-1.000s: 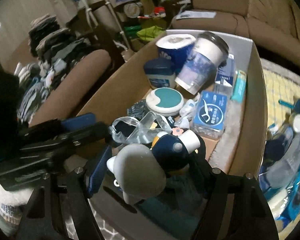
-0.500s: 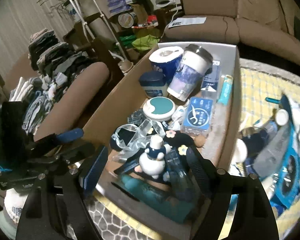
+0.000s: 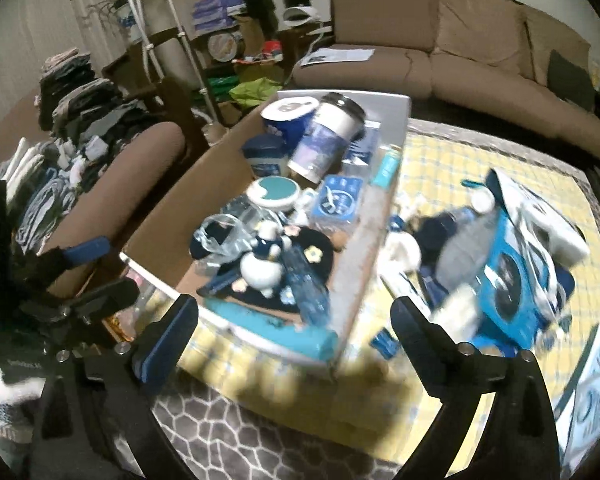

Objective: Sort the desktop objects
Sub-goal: 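Open both grippers to release the penguin and wooden ball into the box, then withdraw both grippers from the box back over the table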

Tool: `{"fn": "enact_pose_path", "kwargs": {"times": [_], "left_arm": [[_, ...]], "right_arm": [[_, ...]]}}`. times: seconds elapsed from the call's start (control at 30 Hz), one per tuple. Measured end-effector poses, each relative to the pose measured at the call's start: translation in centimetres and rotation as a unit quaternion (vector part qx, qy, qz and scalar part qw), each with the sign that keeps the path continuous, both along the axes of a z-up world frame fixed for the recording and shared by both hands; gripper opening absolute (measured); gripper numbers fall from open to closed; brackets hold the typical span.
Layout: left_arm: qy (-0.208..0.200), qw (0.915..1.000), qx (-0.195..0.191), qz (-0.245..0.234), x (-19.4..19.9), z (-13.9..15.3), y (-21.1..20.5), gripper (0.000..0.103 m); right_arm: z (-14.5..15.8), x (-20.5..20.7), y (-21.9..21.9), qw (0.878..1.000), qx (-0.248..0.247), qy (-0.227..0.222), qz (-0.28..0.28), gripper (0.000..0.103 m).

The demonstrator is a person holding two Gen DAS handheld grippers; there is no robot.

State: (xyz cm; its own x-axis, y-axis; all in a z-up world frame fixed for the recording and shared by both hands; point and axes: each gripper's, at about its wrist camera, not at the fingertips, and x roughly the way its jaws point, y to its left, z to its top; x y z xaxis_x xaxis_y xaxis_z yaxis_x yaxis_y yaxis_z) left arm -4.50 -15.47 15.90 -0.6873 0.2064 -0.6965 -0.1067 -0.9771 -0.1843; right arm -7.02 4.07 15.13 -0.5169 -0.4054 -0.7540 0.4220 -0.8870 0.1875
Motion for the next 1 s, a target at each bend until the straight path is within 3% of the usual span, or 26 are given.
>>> {"fn": "enact_pose_path", "kwargs": {"times": [0.27, 0.43, 0.8, 1.0], "left_arm": [[0.012, 0.9999, -0.005, -0.005, 2.0, 0.9, 1.3, 0.103], [0.003, 0.9999, -0.009, -0.010, 2.8, 0.0, 2.7, 0.103], [-0.043, 0.9988, -0.018, -0.012, 4.1, -6.3, 8.0, 0.103], [-0.065, 0.9976, -0.025, 0.000, 4.2, -10.0, 11.1, 0.103]], "right_arm": [[-0.2, 2.7, 3.1, 0.999, 0.008, 0.005, -0.041, 0.103], [-1.1, 4.0, 5.8, 0.997, 0.016, 0.006, -0.076, 0.103], [-6.9, 6.7, 11.4, 0.985, 0.081, 0.006, -0.154, 0.103], [-10.7, 7.0, 13.9, 0.978, 0.085, -0.012, -0.189, 0.103]]}}
